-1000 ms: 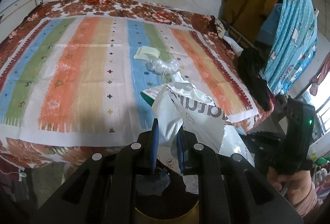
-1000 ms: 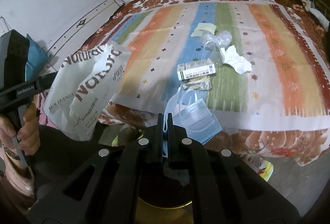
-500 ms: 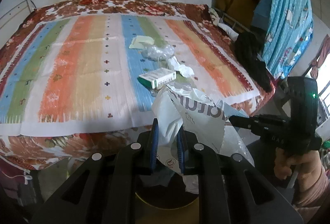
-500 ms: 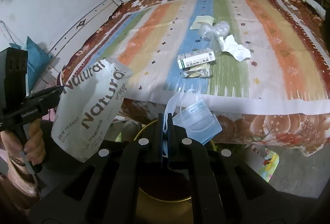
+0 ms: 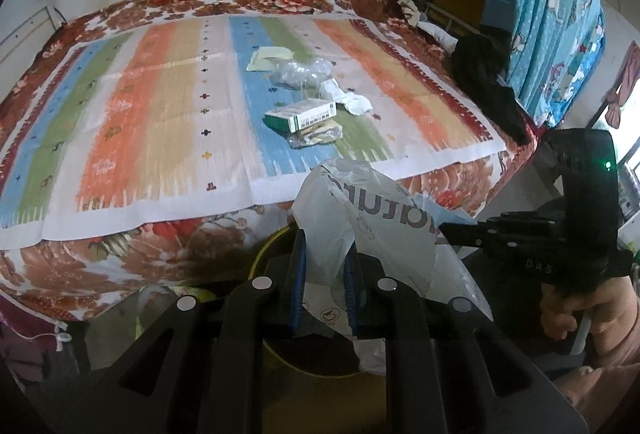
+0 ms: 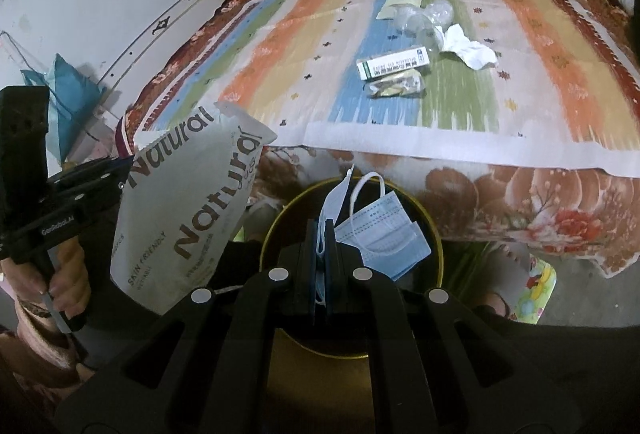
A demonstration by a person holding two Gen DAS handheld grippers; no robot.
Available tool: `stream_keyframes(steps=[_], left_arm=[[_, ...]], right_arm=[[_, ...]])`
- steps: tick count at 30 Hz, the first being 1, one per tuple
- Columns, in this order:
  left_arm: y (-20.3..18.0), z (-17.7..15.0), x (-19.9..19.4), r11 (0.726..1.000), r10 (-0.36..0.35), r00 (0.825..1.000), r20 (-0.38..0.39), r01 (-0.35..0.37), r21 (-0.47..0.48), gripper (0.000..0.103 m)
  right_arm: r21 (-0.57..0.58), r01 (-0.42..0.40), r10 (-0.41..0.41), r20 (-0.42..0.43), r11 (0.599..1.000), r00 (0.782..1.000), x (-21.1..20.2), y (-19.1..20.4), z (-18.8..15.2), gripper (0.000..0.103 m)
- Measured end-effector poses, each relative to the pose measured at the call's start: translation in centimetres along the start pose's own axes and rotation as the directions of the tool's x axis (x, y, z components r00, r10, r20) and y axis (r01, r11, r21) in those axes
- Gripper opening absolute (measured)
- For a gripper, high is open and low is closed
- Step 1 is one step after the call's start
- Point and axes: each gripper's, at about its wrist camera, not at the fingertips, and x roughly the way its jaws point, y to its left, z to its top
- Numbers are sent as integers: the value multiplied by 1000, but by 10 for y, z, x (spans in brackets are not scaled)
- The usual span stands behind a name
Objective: Collect trash
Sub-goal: 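Open both grippers to drop the mask and bag into the bin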
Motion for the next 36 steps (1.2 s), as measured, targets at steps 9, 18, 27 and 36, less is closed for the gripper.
stream_keyframes(steps=[9,18,27,36], left_arm=[[-4,0,7,1000,19,1000,-20,-19,12,28],[-6,3,8,1000,13,1000,-2,-13,3,45],[-1,6,8,999,23,1000,0,-23,-27,47],[3,11,14,997,56,998,-14,-57,-58,48]], right_arm=[[39,6,-5,-18,999,1000,2,-3,0,8],[59,0,1,-14,998,1000,4,-5,3,35],[12,64,-64,2,998,998,8,1,7,39],[8,87,-87,8,996,996,11,2,12,46]])
